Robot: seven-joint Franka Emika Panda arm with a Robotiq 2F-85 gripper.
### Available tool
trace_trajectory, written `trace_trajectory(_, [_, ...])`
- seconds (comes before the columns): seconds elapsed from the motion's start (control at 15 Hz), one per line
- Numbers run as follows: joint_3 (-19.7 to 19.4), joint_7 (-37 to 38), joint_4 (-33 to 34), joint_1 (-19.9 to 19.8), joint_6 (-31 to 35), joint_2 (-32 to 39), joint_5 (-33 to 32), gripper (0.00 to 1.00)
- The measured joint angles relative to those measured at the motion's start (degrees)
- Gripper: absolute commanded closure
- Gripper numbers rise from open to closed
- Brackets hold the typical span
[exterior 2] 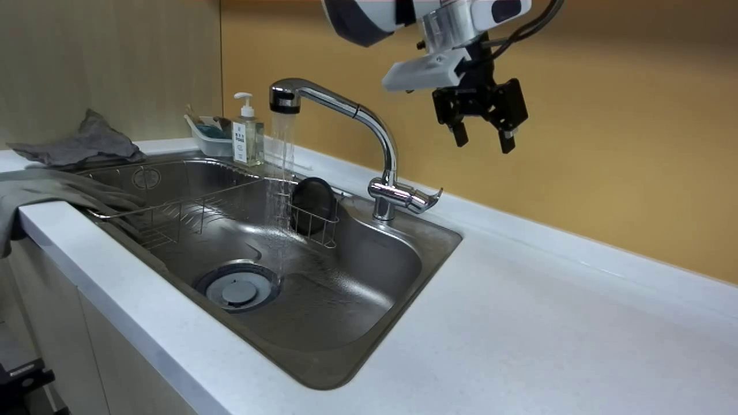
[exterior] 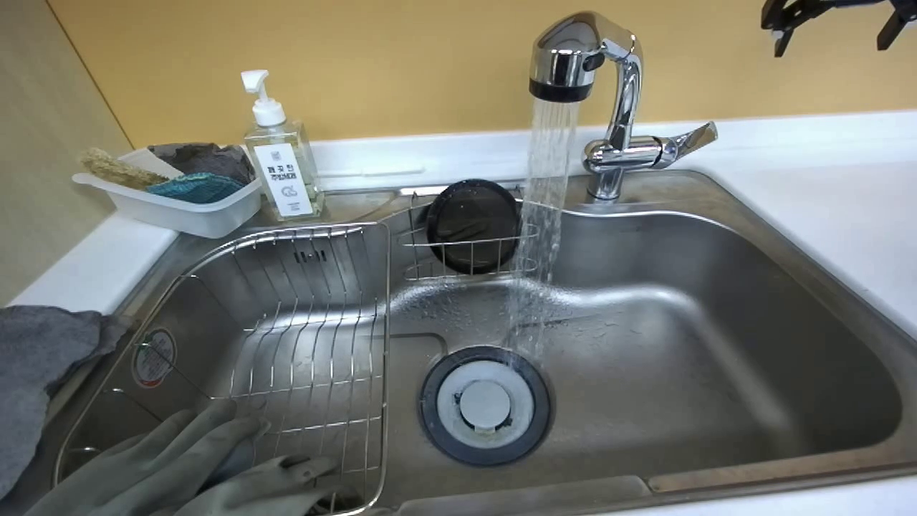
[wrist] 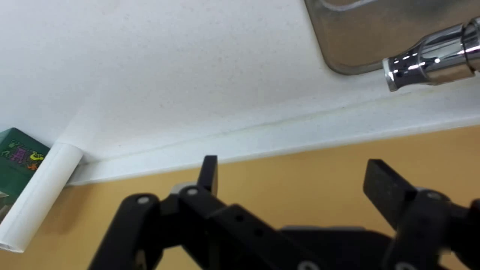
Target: Open the faucet.
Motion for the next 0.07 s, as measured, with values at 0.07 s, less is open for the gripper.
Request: trace_trajectory(0.07, [1.0, -0.5, -0.1, -0.2, -1.8, -0.8, 0.7, 0.00])
